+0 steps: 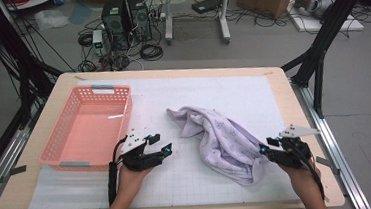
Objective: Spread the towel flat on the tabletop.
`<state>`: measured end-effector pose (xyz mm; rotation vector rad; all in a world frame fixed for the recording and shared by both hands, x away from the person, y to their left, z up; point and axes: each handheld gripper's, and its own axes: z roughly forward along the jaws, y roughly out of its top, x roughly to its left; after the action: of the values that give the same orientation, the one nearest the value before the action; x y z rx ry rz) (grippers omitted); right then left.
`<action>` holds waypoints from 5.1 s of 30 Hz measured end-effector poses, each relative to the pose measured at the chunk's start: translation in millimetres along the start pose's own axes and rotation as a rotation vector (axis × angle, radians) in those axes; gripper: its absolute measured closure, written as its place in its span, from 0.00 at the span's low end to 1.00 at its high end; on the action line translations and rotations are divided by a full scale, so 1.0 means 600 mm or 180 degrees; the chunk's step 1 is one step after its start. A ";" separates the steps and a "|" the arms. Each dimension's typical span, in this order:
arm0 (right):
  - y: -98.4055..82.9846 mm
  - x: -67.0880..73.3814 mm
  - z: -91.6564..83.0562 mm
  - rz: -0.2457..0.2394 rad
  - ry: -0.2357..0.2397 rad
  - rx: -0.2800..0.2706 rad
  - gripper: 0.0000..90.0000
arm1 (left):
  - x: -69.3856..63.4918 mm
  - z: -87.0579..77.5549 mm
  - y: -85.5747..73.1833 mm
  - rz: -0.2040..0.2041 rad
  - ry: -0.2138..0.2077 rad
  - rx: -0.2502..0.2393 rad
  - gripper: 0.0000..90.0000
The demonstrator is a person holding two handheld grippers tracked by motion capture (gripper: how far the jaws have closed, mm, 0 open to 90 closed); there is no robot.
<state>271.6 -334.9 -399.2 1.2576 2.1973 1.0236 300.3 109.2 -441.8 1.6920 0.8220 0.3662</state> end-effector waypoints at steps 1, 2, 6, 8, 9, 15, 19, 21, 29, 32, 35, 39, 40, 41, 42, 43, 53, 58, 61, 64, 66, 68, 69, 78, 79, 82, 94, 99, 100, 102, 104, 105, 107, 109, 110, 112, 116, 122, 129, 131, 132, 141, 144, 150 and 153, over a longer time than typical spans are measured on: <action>0.011 -0.001 0.008 0.0007 0.0019 -0.0065 0.62 | 0.001 0.003 0.001 -0.0008 -0.0004 0.0015 0.44; 0.022 -0.001 0.017 -0.0004 0.0045 -0.0110 0.61 | 0.001 0.008 0.003 -0.0028 -0.0009 0.0048 0.44; 0.058 0.002 0.065 -0.0035 0.0058 -0.0099 0.55 | 0.004 0.034 0.017 -0.0059 -0.0003 0.0160 0.40; 0.068 0.004 0.089 -0.0030 0.0070 -0.0014 0.52 | 0.007 0.052 0.022 -0.0102 0.0005 0.0234 0.39; 0.070 0.006 0.100 -0.0031 0.0086 0.0036 0.51 | 0.007 0.062 0.026 -0.0106 0.0004 0.0303 0.38; 0.059 0.008 0.152 -0.0019 0.0146 0.0419 0.54 | 0.001 0.129 0.039 -0.0064 -0.0018 0.0555 0.37; 0.052 0.011 0.153 -0.0039 0.0154 0.0398 0.68 | -0.005 0.165 0.038 -0.0068 -0.0082 0.0760 0.45; 0.051 0.007 0.149 -0.0017 0.0185 0.0400 0.79 | -0.012 0.170 0.035 0.0060 -0.0125 0.0884 0.75; 0.044 -0.005 0.134 0.0008 0.0116 0.0316 0.92 | -0.038 0.093 0.028 0.0223 -0.0273 0.1030 0.97; 0.041 -0.007 0.127 0.0005 0.0049 0.0286 0.93 | -0.045 0.049 0.017 0.0232 -0.0319 0.0979 0.97; 0.038 -0.011 0.120 0.0015 -0.0048 0.0280 0.93 | -0.047 0.010 0.001 0.0227 -0.0318 0.0963 0.97; 0.032 -0.021 0.109 0.0049 -0.0133 0.0309 0.93 | -0.052 -0.035 -0.018 0.0178 -0.0332 0.0935 0.97; 0.030 -0.023 0.106 0.0044 -0.0148 0.0324 0.93 | -0.054 -0.044 -0.021 0.0195 -0.0347 0.0964 0.97; 0.028 -0.025 0.102 0.0026 -0.0163 0.0340 0.93 | -0.056 -0.052 -0.025 0.0218 -0.0360 0.0986 0.97; 0.024 -0.026 0.098 0.0007 -0.0188 0.0358 0.93 | -0.059 -0.060 -0.028 0.0242 -0.0383 0.1007 0.97; 0.021 -0.027 0.092 0.0008 -0.0189 0.0374 0.93 | -0.062 -0.068 -0.032 0.0247 -0.0393 0.1035 0.97; 0.000 -0.046 0.033 0.0187 -0.0217 -0.0013 0.74 | -0.047 -0.083 0.003 0.0078 -0.0350 0.0816 0.47; 0.008 -0.043 0.029 0.0249 -0.0162 -0.0222 0.70 | -0.031 -0.037 0.074 0.0119 -0.0371 0.0607 0.42; 0.008 -0.038 0.038 0.0256 -0.0101 -0.0253 0.69 | -0.023 0.012 0.103 0.0107 -0.0389 0.0596 0.43; 0.004 -0.032 0.048 0.0231 -0.0045 -0.0246 0.65 | -0.023 0.065 0.111 0.0094 -0.0397 0.0677 0.42; 0.001 -0.029 0.054 0.0209 -0.0028 -0.0226 0.63 | -0.027 0.097 0.108 0.0108 -0.0436 0.0715 0.42; -0.002 -0.028 0.059 0.0198 -0.0005 -0.0188 0.62 | -0.031 0.128 0.099 0.0076 -0.0439 0.0836 0.42; -0.002 -0.027 0.060 0.0210 -0.0002 -0.0166 0.60 | -0.032 0.141 0.092 0.0053 -0.0450 0.0918 0.42; -0.002 -0.026 0.059 0.0210 -0.0006 -0.0178 0.58 | -0.056 0.137 0.063 0.0257 -0.0559 0.1299 0.86; -0.002 -0.026 0.058 0.0222 -0.0008 -0.0195 0.58 | -0.056 0.128 0.060 0.0260 -0.0568 0.1319 0.87; -0.003 -0.028 0.055 0.0234 -0.0023 -0.0221 0.58 | -0.060 0.094 0.047 0.0280 -0.0617 0.1320 0.88; -0.004 -0.028 0.053 0.0264 -0.0038 -0.0215 0.58 | -0.062 -0.036 0.020 0.0216 -0.0689 0.1356 0.85; -0.002 -0.026 0.053 0.0257 -0.0028 -0.0242 0.58 | -0.062 -0.023 0.070 0.0143 -0.0625 0.1054 0.51; -0.002 -0.026 0.052 0.0248 -0.0035 -0.0252 0.58 | -0.061 -0.016 0.081 0.0173 -0.0616 0.1020 0.49; -0.002 -0.027 0.052 0.0261 -0.0035 -0.0270 0.58 | -0.061 0.006 0.101 0.0198 -0.0605 0.0930 0.50; -0.002 -0.029 0.051 0.0275 -0.0033 -0.0266 0.58 | -0.058 0.034 0.115 0.0213 -0.0572 0.0882 0.50; -0.003 -0.029 0.051 0.0273 -0.0033 -0.0272 0.59 | -0.057 0.050 0.120 0.0198 -0.0581 0.0894 0.52; -0.003 -0.030 0.050 0.0271 -0.0033 -0.0275 0.59 | -0.056 0.084 0.122 0.0188 -0.0596 0.0936 0.54; -0.004 -0.031 0.049 0.0269 -0.0028 -0.0274 0.58 | -0.055 0.117 0.118 0.0190 -0.0569 0.0997 0.55; -0.004 -0.031 0.049 0.0271 -0.0027 -0.0279 0.59 | -0.054 0.134 0.115 0.0181 -0.0555 0.1036 0.56; -0.004 -0.033 0.048 0.0278 -0.0024 -0.0281 0.59 | -0.053 0.163 0.108 0.0168 -0.0520 0.1124 0.56; -0.004 -0.034 0.049 0.0272 -0.0013 -0.0280 0.58 | -0.064 0.209 0.087 0.0142 -0.0587 0.1352 0.55; -0.003 -0.033 0.051 0.0263 0.0003 -0.0284 0.59 | -0.097 0.245 0.069 0.0365 -0.0667 0.1678 0.50; -0.002 -0.029 0.053 0.0249 0.0019 -0.0276 0.59 | -0.097 0.242 0.068 0.0450 -0.0685 0.1806 0.88; -0.003 -0.028 0.052 0.0248 0.0011 -0.0274 0.58 | -0.093 0.234 0.071 0.0430 -0.0635 0.1742 0.90; -0.003 -0.030 0.051 0.0243 0.0006 -0.0279 0.59 | -0.089 0.228 0.074 0.0357 -0.0593 0.1668 0.90; -0.004 -0.036 0.051 0.0306 -0.0016 -0.0290 0.58 | -0.006 0.120 0.095 -0.0082 -0.0185 0.1268 0.90; -0.001 -0.033 0.055 0.0320 -0.0008 -0.0271 0.58 | 0.008 0.080 0.094 -0.0132 -0.0074 0.1178 0.90; 0.007 -0.023 0.081 0.0207 0.0008 -0.0120 0.56 | 0.008 0.027 0.066 -0.0121 -0.0072 0.1201 0.90; 0.009 -0.021 0.098 0.0177 -0.0008 0.0020 0.54 | 0.007 0.001 0.052 -0.0151 -0.0096 0.1152 0.90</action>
<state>319.4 -320.6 -433.5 1.3290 2.1765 1.0366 314.1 108.8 -413.3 2.0025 0.9459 0.1640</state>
